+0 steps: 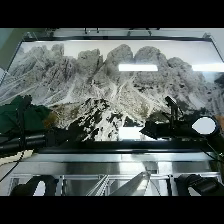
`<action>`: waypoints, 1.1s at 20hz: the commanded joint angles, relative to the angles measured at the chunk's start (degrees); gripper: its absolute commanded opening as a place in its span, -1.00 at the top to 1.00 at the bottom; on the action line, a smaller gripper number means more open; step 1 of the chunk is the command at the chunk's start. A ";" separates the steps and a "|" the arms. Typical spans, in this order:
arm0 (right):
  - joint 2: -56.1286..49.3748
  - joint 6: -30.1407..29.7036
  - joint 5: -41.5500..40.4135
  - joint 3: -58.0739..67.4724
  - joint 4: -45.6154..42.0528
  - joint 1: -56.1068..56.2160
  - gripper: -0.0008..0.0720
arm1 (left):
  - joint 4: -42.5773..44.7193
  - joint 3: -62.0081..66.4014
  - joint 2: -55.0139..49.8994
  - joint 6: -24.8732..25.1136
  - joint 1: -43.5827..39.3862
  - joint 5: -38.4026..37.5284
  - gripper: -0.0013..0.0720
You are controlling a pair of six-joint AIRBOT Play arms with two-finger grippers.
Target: Fold the shirts.
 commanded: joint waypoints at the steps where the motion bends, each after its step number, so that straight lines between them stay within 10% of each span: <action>1: -0.04 0.00 -0.02 -0.02 0.02 0.07 0.90 | 1.03 -0.02 0.52 0.11 0.07 1.18 0.93; 7: -0.04 0.00 -0.02 -0.02 0.00 0.07 0.90 | 33.29 17.05 -4.42 -8.46 7.10 4.09 0.97; 10: -0.04 0.00 -0.02 -0.02 0.02 0.07 0.90 | 46.47 28.87 -11.82 -15.37 17.92 8.04 0.07; 22: -0.04 0.00 -0.02 -0.02 0.02 0.07 0.89 | 46.27 44.81 -50.14 -15.80 43.21 9.40 0.04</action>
